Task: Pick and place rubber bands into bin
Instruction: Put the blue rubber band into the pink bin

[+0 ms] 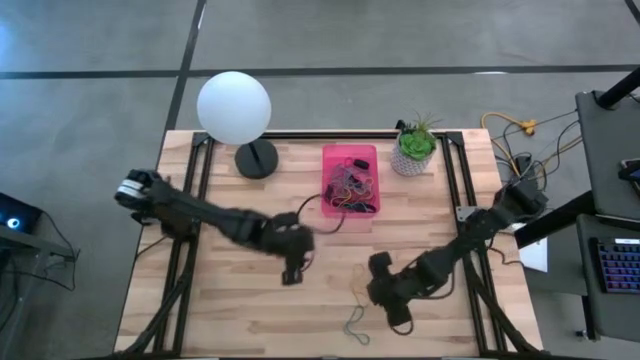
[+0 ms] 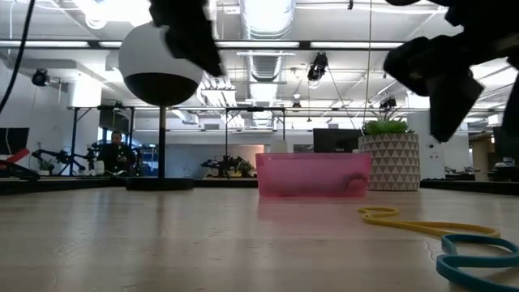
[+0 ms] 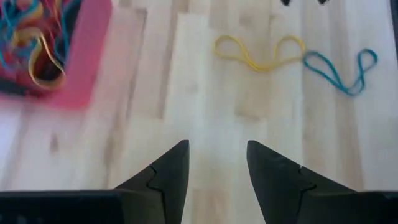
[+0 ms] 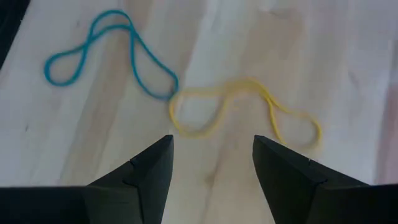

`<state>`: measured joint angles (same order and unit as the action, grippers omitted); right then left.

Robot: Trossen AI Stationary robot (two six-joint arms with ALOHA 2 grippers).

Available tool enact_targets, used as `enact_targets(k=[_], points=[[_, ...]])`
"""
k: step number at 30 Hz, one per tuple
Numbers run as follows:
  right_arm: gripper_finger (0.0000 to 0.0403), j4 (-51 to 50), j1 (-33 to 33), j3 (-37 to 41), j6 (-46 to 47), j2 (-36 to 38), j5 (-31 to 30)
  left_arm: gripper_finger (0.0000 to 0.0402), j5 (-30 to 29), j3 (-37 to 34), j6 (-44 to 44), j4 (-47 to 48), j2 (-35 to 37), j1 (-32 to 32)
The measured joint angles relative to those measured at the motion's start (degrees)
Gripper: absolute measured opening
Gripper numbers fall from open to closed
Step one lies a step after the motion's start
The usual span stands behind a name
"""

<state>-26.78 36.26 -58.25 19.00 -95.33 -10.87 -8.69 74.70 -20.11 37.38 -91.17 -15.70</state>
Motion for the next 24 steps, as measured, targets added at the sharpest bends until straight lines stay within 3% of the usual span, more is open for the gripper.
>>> enact_targets(k=[5, 11, 24], points=[[0.0206, 1.7, -0.4, -5.1, -7.2, -6.9, 4.4, 0.0146, -8.8, -7.4, -12.9, -1.4, 4.2, -8.6], [0.0206, 1.5, 1.0, -14.4, -11.9, -15.3, 8.1, 0.0146, -12.6, -11.8, -24.7, -2.6, 5.9, -15.3], [0.0203, -0.1, -1.3, -24.1, -14.1, -26.6, 8.0, 0.0146, -13.3, -12.6, -27.7, -7.5, 5.8, -20.1]])
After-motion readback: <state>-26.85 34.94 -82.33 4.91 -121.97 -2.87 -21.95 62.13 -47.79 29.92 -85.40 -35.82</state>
